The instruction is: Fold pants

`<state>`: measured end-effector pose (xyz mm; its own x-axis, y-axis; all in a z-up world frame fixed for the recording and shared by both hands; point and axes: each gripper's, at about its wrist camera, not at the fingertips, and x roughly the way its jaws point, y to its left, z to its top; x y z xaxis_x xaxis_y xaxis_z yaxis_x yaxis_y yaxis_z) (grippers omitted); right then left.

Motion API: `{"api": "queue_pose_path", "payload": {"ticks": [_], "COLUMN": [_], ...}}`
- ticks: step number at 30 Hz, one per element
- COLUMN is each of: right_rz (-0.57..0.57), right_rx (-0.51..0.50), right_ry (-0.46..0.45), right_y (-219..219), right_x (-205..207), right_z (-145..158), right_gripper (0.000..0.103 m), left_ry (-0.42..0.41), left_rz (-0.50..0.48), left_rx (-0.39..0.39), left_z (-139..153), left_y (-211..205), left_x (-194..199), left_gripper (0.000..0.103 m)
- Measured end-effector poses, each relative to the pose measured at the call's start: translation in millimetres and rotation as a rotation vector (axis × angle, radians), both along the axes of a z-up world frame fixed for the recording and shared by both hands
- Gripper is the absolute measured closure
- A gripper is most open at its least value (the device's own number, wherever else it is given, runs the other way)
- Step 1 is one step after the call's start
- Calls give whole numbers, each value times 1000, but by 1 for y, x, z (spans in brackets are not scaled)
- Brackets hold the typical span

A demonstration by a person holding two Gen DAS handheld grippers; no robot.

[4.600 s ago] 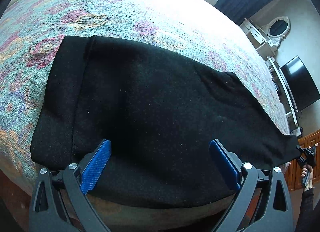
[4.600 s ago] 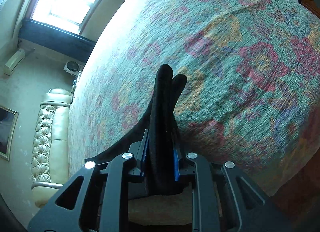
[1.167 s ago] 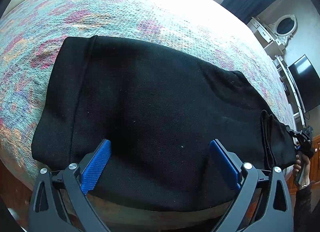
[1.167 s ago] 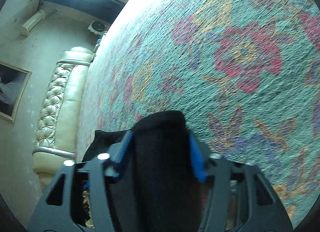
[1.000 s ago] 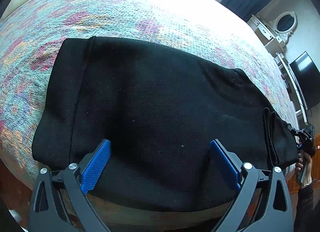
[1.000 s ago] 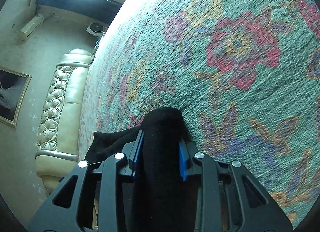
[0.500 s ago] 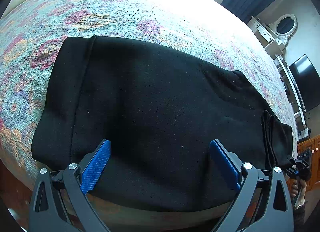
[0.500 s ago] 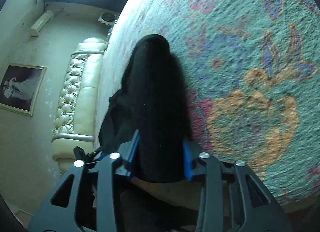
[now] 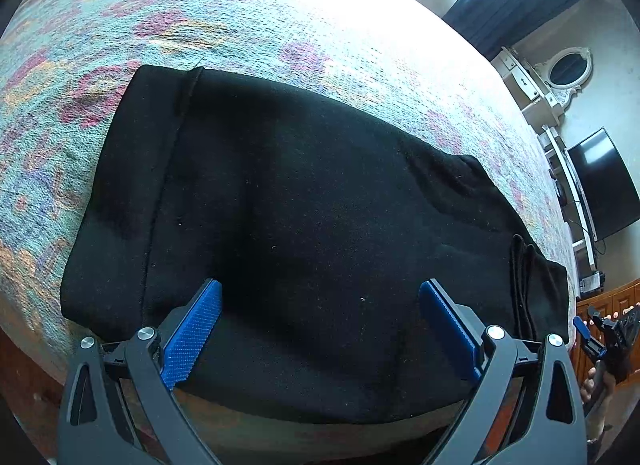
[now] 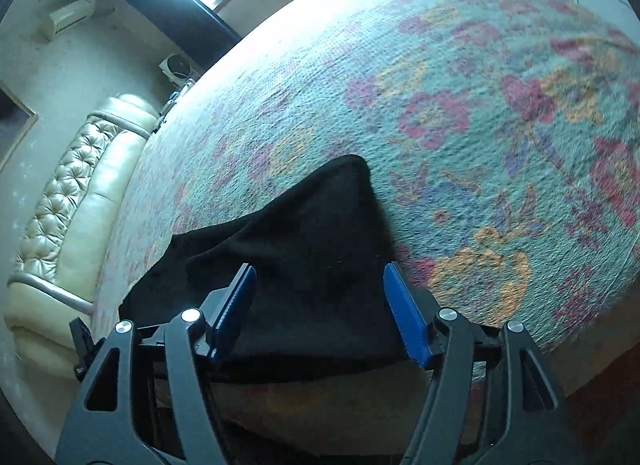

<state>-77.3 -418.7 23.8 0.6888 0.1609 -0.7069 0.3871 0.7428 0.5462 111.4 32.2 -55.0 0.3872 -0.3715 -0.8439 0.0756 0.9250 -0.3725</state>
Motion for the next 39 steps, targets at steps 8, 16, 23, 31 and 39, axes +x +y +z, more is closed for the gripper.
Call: {"api": "queue_pose_path", "payload": {"ticks": [8,16,23,31,39], "right_rz": [229,312,316,329,347], "right_rx": [-109,-151,-142,-133,-128], "right_ry": [70,86,83,75,74], "right_y": [124,147,149,155,159], "right_x": [33,35,38,37,41], "right_z": [-7,-16,-19,-19,-20], "right_gripper": [26,24,22,22,18], "left_ry": [49,-10,52,87,60], "left_rz": [88,193,151,150,86], "left_rx": [-334,-540,-531,-600,-485], "left_z": [13,11,-13,-22,-15], "left_y": [56,150,160,171,165], "left_x": [-2,1,9,16,12], "left_gripper": [6,6,6,6,6]}}
